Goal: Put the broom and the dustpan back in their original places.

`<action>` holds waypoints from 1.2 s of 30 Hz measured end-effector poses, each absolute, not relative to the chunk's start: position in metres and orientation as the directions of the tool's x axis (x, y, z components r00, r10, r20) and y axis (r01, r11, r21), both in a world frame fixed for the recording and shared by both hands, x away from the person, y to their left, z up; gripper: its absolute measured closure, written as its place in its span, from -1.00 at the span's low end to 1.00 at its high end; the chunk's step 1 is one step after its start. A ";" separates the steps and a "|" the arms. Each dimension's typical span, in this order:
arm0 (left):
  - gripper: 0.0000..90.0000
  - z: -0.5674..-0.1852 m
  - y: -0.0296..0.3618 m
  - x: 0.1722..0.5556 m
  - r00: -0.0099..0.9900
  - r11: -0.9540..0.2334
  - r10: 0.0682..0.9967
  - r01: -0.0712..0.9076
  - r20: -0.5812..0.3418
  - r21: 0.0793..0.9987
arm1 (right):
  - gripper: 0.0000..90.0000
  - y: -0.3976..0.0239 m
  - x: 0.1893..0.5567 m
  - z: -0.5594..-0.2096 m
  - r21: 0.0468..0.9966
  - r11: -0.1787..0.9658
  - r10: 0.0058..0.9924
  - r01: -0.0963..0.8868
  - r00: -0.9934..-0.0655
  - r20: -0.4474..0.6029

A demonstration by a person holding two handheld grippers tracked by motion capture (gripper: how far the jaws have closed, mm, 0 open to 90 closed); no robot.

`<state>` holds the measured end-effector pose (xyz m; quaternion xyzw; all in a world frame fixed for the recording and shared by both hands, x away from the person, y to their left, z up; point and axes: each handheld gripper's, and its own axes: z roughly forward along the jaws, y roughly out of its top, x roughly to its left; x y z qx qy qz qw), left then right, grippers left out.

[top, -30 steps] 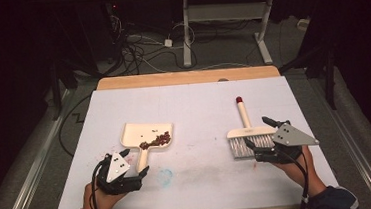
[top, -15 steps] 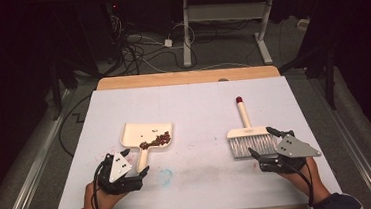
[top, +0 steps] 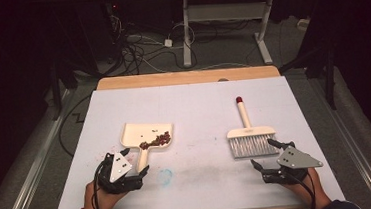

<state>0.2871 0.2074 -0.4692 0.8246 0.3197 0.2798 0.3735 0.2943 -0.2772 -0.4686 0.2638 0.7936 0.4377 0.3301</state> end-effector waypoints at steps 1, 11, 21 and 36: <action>-0.59 -0.470 0.208 0.287 0.640 -0.518 0.736 0.320 0.222 0.794 | -0.64 -0.277 0.295 -0.468 0.871 0.475 0.706 0.124 -0.645 -0.293; -0.59 -0.469 0.209 0.276 0.637 -0.531 0.732 0.312 0.242 0.788 | -0.62 -0.272 0.293 -0.464 0.868 0.486 0.693 0.099 -0.649 -0.314; -0.60 -0.470 0.211 0.275 0.627 -0.529 0.738 0.309 0.249 0.790 | -0.62 -0.271 0.294 -0.461 0.874 0.479 0.699 0.087 -0.641 -0.319; -0.59 -0.472 0.208 0.283 0.635 -0.533 0.734 0.319 0.240 0.784 | -0.61 -0.272 0.294 -0.460 0.876 0.472 0.713 0.101 -0.627 -0.312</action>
